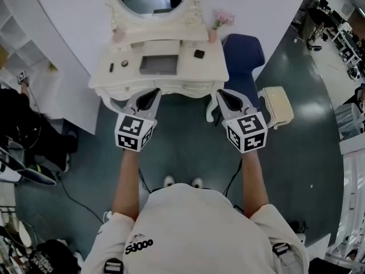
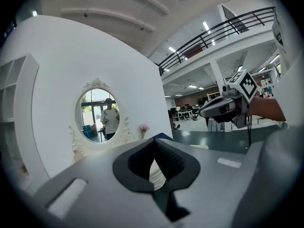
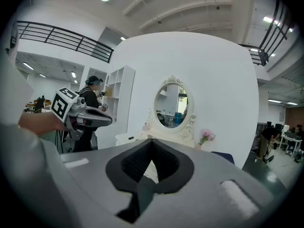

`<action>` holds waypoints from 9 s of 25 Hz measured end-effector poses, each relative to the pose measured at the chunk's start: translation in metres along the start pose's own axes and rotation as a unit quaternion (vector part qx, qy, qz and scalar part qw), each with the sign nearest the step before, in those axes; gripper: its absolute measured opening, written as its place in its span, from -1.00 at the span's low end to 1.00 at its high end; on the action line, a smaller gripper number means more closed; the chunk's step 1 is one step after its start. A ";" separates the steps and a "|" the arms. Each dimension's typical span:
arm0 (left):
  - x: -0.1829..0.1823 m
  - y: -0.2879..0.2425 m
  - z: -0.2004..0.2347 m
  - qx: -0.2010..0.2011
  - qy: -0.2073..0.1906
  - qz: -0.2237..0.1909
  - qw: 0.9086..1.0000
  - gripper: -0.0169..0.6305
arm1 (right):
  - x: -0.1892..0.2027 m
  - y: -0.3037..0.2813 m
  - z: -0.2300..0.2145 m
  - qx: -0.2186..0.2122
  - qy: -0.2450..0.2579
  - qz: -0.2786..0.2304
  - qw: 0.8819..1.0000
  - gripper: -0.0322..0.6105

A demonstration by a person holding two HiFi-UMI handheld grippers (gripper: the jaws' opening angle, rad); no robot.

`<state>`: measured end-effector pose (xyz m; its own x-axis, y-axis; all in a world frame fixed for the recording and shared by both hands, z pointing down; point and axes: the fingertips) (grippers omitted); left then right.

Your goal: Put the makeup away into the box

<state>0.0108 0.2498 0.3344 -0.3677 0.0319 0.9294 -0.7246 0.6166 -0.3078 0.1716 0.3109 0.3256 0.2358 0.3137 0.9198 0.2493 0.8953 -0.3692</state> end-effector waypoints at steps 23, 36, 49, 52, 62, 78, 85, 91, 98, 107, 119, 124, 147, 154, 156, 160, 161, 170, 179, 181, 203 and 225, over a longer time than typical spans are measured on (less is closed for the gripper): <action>-0.001 -0.124 0.055 -0.008 0.010 0.009 1.000 -0.89 | -0.005 -0.099 -0.094 -0.010 -0.003 -0.030 0.999 -0.89; -0.015 -0.228 0.231 0.046 -0.013 -0.001 0.999 -0.89 | -0.061 -0.280 -0.126 0.029 -0.023 0.018 0.999 -0.89; 0.012 -0.313 0.282 0.117 0.005 0.020 0.993 -0.89 | -0.039 -0.373 -0.175 0.077 -0.064 0.090 0.991 -0.89; 0.024 -0.328 0.280 0.120 0.014 0.034 0.992 -0.89 | -0.012 -0.393 -0.188 0.069 -0.056 0.130 0.988 -0.89; 0.056 -0.376 0.266 0.080 0.073 0.088 0.990 -0.89 | 0.088 -0.456 -0.230 -0.055 0.044 0.263 0.962 -0.16; 0.101 -0.387 0.237 -0.044 0.152 0.162 0.974 -0.89 | 0.205 -0.536 -0.260 -0.232 0.154 0.351 0.894 0.15; 0.116 -0.376 0.238 -0.081 0.167 0.181 0.966 -0.89 | 0.227 -0.550 -0.259 -0.254 0.153 0.371 0.880 0.20; 0.117 -0.370 0.238 -0.083 0.167 0.183 0.965 -0.89 | 0.226 -0.551 -0.262 -0.248 0.124 0.375 0.885 0.09; 0.116 -0.357 0.242 -0.074 0.157 0.177 0.969 -0.89 | 0.210 -0.542 -0.263 -0.225 0.076 0.366 0.900 0.08; 0.115 -0.323 0.275 -0.067 0.146 0.156 0.975 -0.89 | 0.131 -0.509 -0.236 -0.192 0.040 0.299 0.934 0.08; 0.129 -0.271 0.332 -0.062 0.139 0.131 0.980 -0.89 | 0.042 -0.503 -0.108 -0.230 0.040 0.235 0.944 0.08; 0.150 -0.246 0.350 -0.067 0.150 0.129 0.978 -0.89 | 0.046 -0.525 -0.051 -0.253 0.044 0.252 0.933 0.08; 0.240 -0.185 0.397 -0.054 0.183 0.170 0.967 -0.89 | 0.132 -0.610 0.049 -0.228 -0.011 0.376 0.898 0.08; 0.252 -0.194 0.402 -0.042 0.188 0.188 0.963 -0.89 | 0.143 -0.623 0.051 -0.212 0.014 0.392 0.895 0.08; 0.257 -0.197 0.405 -0.039 0.185 0.193 0.963 -0.89 | 0.143 -0.622 0.051 -0.211 0.022 0.393 0.895 0.08; 0.266 -0.204 0.415 -0.037 0.184 0.197 0.962 -0.86 | 0.134 -0.616 0.047 -0.202 0.044 0.378 0.902 0.12; 0.269 -0.206 0.418 -0.036 0.185 0.199 0.962 -0.77 | 0.130 -0.614 0.045 -0.199 0.043 0.372 0.906 0.12; 0.294 -0.242 0.456 -0.030 0.186 0.234 0.954 -0.41 | 0.078 -0.573 0.017 -0.151 -0.009 0.306 0.940 0.09; 0.355 -0.303 0.457 0.014 0.165 0.333 0.928 -0.06 | 0.045 -0.529 0.001 -0.105 -0.062 0.248 0.961 -0.11; 0.377 -0.307 0.451 0.015 0.166 0.370 0.914 -0.03 | 0.039 -0.523 -0.002 -0.098 -0.067 0.239 0.964 -0.14; 0.403 -0.314 0.437 0.013 0.184 0.410 0.893 -0.22 | 0.011 -0.504 -0.019 -0.096 -0.026 0.216 0.971 -0.89; 0.237 -0.376 0.255 0.171 0.141 0.339 0.914 -0.22 | -0.023 -0.504 -0.060 -0.207 0.038 0.171 0.963 -0.89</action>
<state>0.0474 -0.1753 0.6184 -0.6706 0.5468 0.5014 -0.5427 0.0992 -0.8340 0.0971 -0.1663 0.4826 0.4343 0.5296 0.7287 0.4943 0.5362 -0.6843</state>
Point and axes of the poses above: the fingertips, and each gripper's own axes: y backward along the fingers, z to its left, x out of its underside, and after that the axes turned 9 degrees about z, right-handed
